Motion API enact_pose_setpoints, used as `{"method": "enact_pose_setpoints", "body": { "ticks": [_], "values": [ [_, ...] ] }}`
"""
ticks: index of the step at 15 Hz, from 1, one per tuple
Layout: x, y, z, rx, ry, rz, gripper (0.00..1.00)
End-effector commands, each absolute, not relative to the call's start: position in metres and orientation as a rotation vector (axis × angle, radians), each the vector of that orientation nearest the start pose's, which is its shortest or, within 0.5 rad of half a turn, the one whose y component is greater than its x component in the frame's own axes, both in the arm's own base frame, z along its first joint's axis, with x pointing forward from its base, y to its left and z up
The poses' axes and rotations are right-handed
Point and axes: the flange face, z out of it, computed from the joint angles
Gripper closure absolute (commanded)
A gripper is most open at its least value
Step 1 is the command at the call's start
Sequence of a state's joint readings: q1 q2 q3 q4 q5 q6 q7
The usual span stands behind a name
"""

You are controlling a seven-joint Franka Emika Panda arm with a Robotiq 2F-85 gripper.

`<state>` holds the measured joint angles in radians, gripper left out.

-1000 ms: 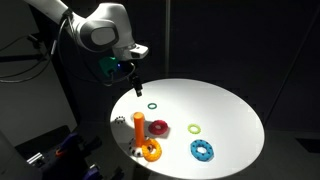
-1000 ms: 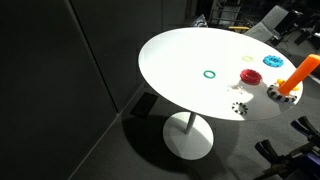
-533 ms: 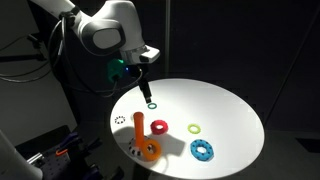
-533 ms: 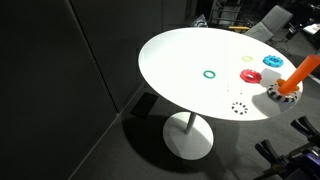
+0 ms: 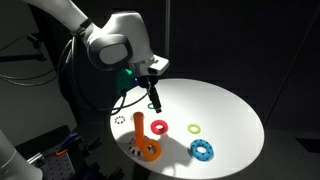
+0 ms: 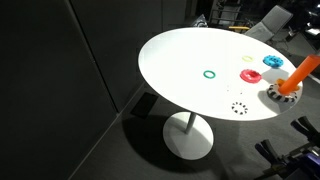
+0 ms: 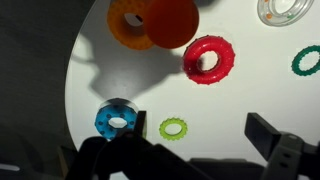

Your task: Put the red ring through the pole

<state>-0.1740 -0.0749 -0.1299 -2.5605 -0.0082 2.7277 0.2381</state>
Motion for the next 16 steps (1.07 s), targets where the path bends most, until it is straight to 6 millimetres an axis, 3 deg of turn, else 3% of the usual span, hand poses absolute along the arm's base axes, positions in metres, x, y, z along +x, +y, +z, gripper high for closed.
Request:
{"method": "enact_pose_setpoints", "body": {
  "ticks": [1, 6, 16],
  "values": [
    [0.46, -0.151, 0.293, -3.019, 0.82, -0.369, 0.0],
    [0.475, -0.155, 0.262, -3.007, 0.806, -0.299, 0.0],
    [0.518, -0.156, 0.227, -2.986, 0.733, -0.16, 0.0]
  ]
}}
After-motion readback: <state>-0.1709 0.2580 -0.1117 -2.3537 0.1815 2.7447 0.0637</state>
